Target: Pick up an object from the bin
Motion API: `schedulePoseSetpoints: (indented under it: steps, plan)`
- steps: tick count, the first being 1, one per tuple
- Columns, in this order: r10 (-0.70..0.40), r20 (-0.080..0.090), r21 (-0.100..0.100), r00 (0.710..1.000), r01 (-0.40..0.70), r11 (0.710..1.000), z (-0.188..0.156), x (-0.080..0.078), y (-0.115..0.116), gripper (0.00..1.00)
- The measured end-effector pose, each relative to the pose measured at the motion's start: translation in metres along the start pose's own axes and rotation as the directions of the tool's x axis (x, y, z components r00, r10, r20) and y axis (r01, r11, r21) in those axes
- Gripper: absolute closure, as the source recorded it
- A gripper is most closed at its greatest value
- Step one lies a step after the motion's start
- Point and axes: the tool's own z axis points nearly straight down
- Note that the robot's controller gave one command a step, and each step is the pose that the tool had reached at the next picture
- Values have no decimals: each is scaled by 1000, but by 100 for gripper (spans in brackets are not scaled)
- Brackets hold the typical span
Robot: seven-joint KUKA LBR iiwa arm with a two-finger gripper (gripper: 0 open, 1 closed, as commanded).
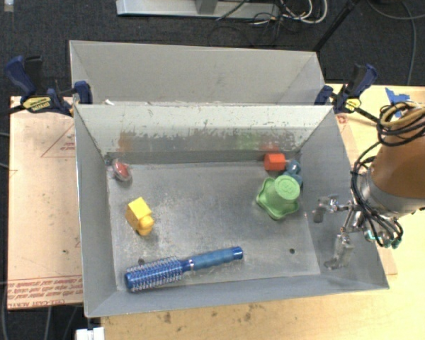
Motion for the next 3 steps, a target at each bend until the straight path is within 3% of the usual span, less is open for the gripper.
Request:
schedulePoseSetpoints:
  steps: [1,2,3]
  plan:
    - [149,13,1,989,-149,989,62,-34,15,0]
    - [128,7,-3,992,-128,992,92,-10,90,0]
    - [-54,18,-1,998,54,999,85,-3,180,0]
